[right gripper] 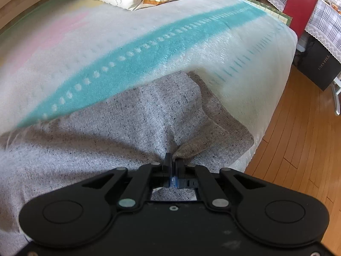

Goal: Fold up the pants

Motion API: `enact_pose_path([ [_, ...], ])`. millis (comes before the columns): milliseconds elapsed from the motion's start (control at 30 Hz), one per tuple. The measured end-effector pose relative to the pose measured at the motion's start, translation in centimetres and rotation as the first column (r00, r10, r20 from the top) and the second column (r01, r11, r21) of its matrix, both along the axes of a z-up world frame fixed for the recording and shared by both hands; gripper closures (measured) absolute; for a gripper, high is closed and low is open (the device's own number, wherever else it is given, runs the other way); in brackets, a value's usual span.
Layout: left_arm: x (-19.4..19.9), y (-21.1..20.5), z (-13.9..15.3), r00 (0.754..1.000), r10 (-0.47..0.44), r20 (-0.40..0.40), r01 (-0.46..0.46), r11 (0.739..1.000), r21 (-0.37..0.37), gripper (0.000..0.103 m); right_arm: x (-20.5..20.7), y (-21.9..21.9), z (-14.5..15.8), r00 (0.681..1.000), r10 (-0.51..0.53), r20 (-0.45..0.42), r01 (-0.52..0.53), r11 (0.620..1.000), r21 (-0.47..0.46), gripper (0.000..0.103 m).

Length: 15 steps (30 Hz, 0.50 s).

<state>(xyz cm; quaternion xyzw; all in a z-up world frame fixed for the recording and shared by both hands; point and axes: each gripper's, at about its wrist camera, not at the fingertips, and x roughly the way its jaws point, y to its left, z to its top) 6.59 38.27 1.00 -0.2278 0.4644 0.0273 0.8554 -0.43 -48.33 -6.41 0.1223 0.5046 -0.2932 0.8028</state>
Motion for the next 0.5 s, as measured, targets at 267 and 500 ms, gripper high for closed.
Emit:
enact_pose_path([
  [267, -1.4, -0.9, -2.9, 0.998, 0.036, -0.060, -0.034, 0.999, 0.030, 0.096, -0.1, -0.1, 0.6, 1.000, -0.002, 0.014, 0.002, 1.000, 0.000, 0.100],
  [500, -3.2, -0.6, -1.7, 0.999, 0.014, -0.037, -0.013, 0.999, 0.031, 0.096, -1.4, -1.4, 3.7, 0.996, -0.028, 0.088, 0.028, 1.000, -0.003, 0.101],
])
